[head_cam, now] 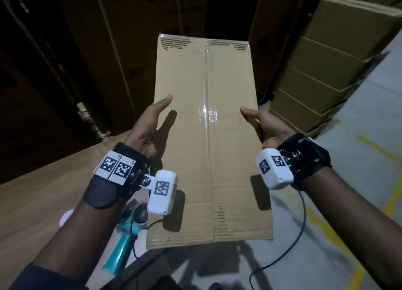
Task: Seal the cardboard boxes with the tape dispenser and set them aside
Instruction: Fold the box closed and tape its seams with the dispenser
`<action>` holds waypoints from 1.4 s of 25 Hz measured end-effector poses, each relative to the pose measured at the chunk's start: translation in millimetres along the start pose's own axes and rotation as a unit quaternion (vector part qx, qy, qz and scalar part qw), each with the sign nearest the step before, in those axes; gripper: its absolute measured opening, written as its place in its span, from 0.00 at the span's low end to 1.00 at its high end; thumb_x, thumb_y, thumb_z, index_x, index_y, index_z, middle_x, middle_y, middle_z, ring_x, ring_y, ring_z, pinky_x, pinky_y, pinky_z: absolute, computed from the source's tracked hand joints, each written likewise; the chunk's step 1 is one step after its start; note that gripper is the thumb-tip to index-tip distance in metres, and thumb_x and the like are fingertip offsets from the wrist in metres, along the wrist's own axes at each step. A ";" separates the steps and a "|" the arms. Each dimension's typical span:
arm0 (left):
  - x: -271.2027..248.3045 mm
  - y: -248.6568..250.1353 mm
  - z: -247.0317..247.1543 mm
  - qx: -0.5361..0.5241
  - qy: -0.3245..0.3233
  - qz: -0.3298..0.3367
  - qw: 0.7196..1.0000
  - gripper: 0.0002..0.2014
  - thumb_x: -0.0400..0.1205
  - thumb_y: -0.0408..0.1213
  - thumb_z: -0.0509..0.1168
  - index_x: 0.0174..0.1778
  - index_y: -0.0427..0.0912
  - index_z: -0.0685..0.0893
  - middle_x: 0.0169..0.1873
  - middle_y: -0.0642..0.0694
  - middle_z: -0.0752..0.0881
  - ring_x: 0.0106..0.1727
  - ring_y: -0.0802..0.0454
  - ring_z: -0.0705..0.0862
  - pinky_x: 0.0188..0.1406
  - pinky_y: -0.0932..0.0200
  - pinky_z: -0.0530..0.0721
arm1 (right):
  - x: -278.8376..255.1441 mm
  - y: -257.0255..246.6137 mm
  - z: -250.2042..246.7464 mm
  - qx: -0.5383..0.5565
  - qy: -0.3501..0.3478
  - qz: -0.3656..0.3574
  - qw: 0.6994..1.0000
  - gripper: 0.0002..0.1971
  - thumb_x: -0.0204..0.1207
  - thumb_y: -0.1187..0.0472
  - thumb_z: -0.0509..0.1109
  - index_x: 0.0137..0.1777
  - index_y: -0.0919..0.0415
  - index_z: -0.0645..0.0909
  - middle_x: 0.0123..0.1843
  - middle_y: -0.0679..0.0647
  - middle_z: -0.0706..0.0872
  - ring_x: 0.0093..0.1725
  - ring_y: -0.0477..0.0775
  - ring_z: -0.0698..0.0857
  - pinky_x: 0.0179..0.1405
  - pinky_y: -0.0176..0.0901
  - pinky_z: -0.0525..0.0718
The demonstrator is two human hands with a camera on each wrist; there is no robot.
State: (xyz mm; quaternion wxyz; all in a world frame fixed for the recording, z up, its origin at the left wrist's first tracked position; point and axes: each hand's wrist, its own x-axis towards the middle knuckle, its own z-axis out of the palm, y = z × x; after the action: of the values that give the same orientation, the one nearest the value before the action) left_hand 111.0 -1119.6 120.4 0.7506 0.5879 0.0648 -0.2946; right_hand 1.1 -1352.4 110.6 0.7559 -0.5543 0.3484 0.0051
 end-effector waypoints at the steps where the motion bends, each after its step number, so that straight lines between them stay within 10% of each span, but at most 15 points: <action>1: 8.8 -7.4 20.2 0.000 -0.006 -0.001 1.000 0.20 0.81 0.49 0.76 0.67 0.52 0.84 0.48 0.56 0.78 0.55 0.59 0.88 0.28 0.68 0.84 | 11.4 -4.1 -21.0 0.003 0.003 0.003 1.000 0.16 0.87 0.47 0.66 0.51 0.57 0.88 0.42 0.52 0.94 0.37 0.53 0.93 0.48 0.52 0.91; 4: 65.8 -35.7 71.9 0.042 -0.012 0.025 0.999 0.29 0.79 0.53 0.77 0.76 0.53 0.80 0.63 0.53 0.83 0.70 0.56 0.81 0.63 0.59 0.79 | 47.5 -15.1 -76.2 -0.002 0.007 0.014 1.000 0.15 0.87 0.47 0.66 0.52 0.57 0.88 0.43 0.54 0.94 0.37 0.54 0.93 0.40 0.52 0.92; 9: 180.4 -88.3 145.8 0.014 0.004 0.071 0.997 0.50 0.65 0.60 0.86 0.83 0.57 0.73 0.76 0.53 0.81 0.74 0.55 0.80 0.77 0.47 0.78 | 157.8 -33.9 -156.7 -0.019 0.009 0.001 1.000 0.19 0.85 0.45 0.69 0.68 0.56 0.86 0.61 0.54 0.92 0.56 0.55 0.91 0.66 0.56 0.86; 12: 250.4 -106.7 176.9 -0.033 0.014 0.049 0.998 0.50 0.68 0.51 0.85 0.86 0.55 0.69 0.79 0.48 0.78 0.70 0.55 0.84 0.77 0.46 0.78 | 249.3 -50.5 -187.0 -0.069 -0.009 0.007 0.998 0.24 0.84 0.41 0.70 0.74 0.53 0.83 0.72 0.52 0.87 0.71 0.53 0.84 0.78 0.57 0.76; 16: 323.0 -109.0 193.2 -0.054 0.107 0.052 0.991 0.25 0.82 0.33 0.75 0.76 0.45 0.82 0.63 0.47 0.90 0.57 0.57 0.91 0.59 0.64 0.88 | 371.6 -56.1 -188.8 -0.114 -0.048 0.054 0.991 0.35 0.72 0.35 0.79 0.76 0.50 0.81 0.70 0.48 0.88 0.73 0.54 0.83 0.81 0.60 0.74; 23: 406.1 -126.6 159.4 0.002 0.282 0.018 0.959 0.19 0.83 0.39 0.74 0.71 0.47 0.84 0.54 0.54 0.92 0.57 0.58 0.90 0.43 0.70 0.85 | 510.0 -36.6 -139.1 -0.191 -0.107 0.097 0.971 0.44 0.77 0.35 0.74 0.88 0.47 0.60 0.81 0.40 0.73 0.79 0.46 0.71 0.83 0.47 0.63; 35: 539.4 -218.3 122.1 0.028 0.407 -0.115 0.906 0.31 0.73 0.63 0.77 0.71 0.59 0.85 0.61 0.60 0.90 0.66 0.53 0.86 0.72 0.48 0.79 | 704.4 53.3 -113.7 -0.322 -0.153 0.163 0.920 0.48 0.76 0.30 0.71 0.90 0.48 0.57 0.88 0.54 0.65 0.86 0.61 0.66 0.85 0.55 0.63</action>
State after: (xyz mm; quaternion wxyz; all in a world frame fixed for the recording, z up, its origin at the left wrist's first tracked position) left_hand 408.7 -1458.9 -266.7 0.6035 0.6657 0.4233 -0.1158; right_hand 454.1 -1694.2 -325.1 0.5693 -0.6960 0.2932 0.3248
